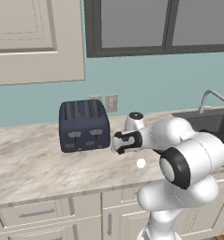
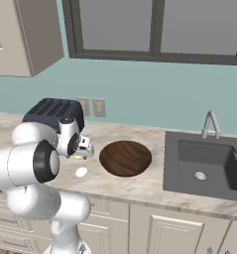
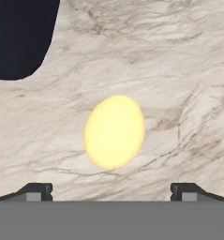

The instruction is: Gather the eggs and milk located in the vicinity of the sink area and place them right next to the bowl.

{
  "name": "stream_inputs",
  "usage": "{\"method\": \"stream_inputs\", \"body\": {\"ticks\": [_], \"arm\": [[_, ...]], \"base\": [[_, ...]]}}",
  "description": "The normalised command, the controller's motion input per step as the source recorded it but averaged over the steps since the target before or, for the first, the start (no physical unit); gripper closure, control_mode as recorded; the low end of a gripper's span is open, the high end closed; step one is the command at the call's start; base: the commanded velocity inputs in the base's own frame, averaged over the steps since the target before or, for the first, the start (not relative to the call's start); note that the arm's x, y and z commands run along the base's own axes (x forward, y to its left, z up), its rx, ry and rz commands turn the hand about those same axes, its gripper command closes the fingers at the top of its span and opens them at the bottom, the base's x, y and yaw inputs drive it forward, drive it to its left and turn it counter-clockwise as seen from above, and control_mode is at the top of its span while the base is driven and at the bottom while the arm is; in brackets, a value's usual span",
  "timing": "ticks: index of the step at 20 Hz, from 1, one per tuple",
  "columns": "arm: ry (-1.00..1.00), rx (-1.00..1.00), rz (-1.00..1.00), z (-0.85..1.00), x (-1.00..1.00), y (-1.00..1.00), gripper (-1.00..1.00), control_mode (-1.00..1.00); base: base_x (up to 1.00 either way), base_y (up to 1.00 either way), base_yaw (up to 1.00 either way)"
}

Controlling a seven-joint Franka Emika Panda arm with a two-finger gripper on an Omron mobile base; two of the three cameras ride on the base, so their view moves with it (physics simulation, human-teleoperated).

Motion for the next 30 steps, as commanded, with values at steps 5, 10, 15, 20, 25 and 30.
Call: {"method": "stream_inputs", "body": {"ticks": [5, 10, 15, 20, 25, 30], "arm": [[-0.01, 0.0, 0.0, -0.05, 0.23, 0.02, -1.0, -1.0], [-0.01, 0.0, 0.0, -0.05, 0.2, 0.0, -1.0, -1.0], [-0.01, 0.0, 0.0, -0.11, 0.15, 0.0, -1.0, -1.0], [0.0, 0.0, 0.0, -0.23, 0.0, 0.0, 1.0, -1.0], [0.0, 0.0, 0.0, -0.04, 0.05, 0.0, 1.0, -1.0], [0.01, 0.0, 0.0, 0.0, 0.0, 0.0, 1.0, -1.0]], "base": [[0.0, 0.0, 0.0], [0.0, 0.0, 0.0], [0.0, 0.0, 0.0], [0.0, 0.0, 0.0], [0.0, 0.0, 0.0], [0.0, 0.0, 0.0]]}}
